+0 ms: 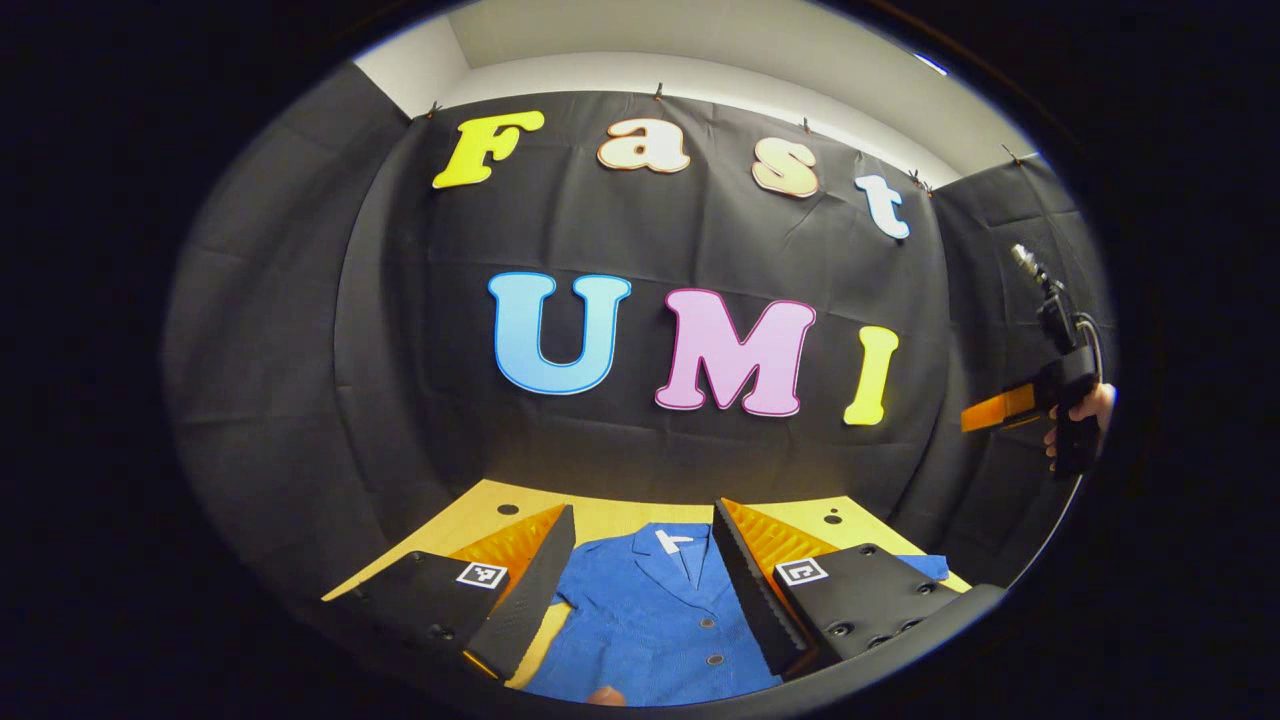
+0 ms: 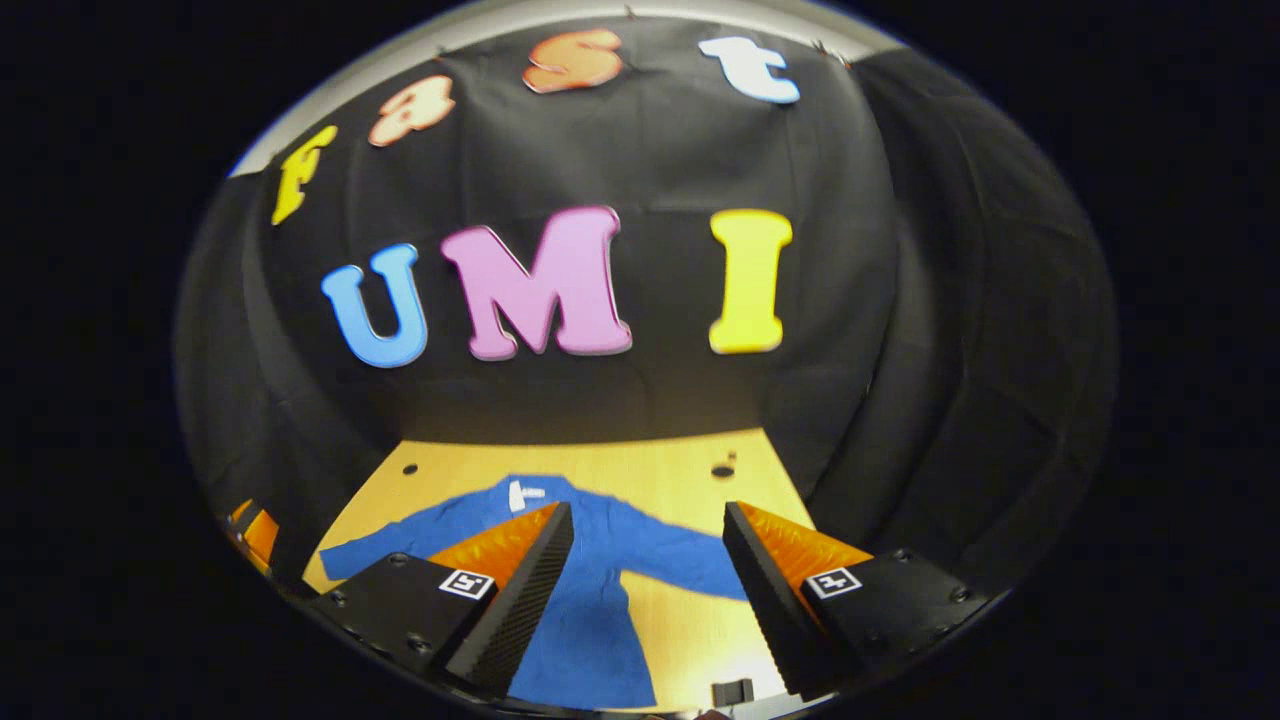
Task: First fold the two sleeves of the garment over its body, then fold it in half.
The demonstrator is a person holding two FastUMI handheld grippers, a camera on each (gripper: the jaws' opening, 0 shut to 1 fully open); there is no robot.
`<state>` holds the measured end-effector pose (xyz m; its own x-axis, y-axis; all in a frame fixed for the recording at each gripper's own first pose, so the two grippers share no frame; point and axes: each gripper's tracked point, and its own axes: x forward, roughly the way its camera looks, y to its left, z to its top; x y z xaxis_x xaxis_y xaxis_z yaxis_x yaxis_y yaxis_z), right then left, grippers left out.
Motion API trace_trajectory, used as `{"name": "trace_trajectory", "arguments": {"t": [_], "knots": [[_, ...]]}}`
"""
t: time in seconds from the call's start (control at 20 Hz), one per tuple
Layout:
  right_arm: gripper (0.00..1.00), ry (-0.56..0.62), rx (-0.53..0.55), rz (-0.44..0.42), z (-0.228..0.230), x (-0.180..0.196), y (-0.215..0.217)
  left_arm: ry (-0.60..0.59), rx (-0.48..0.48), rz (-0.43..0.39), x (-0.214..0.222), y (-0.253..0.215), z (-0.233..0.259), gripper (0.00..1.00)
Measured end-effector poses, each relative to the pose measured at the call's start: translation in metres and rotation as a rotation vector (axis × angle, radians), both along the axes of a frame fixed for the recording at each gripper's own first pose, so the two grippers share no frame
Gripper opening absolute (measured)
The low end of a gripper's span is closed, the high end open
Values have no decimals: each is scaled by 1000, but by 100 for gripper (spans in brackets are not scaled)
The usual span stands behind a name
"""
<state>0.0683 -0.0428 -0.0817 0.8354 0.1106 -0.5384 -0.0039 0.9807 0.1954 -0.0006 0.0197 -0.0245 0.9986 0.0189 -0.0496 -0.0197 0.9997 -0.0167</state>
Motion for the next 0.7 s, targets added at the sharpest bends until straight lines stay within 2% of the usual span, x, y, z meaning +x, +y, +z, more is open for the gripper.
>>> {"name": "trace_trajectory", "arguments": {"t": [0.1,0.2,0.4,0.55,0.7], "knots": [[96,157,92,-88,-35,8,-27,8,3,15,1,-1,-5,79],[98,271,90,-130,-63,26,-59,21,5,38,4,-3,-10,80],[98,563,99,-212,-144,23,-122,87,14,90,16,-14,-24,80],[99,760,144,-272,-219,24,-150,119,17,120,24,-23,-27,80],[98,893,164,-314,-289,24,-173,198,36,176,34,-26,-49,80]]}}
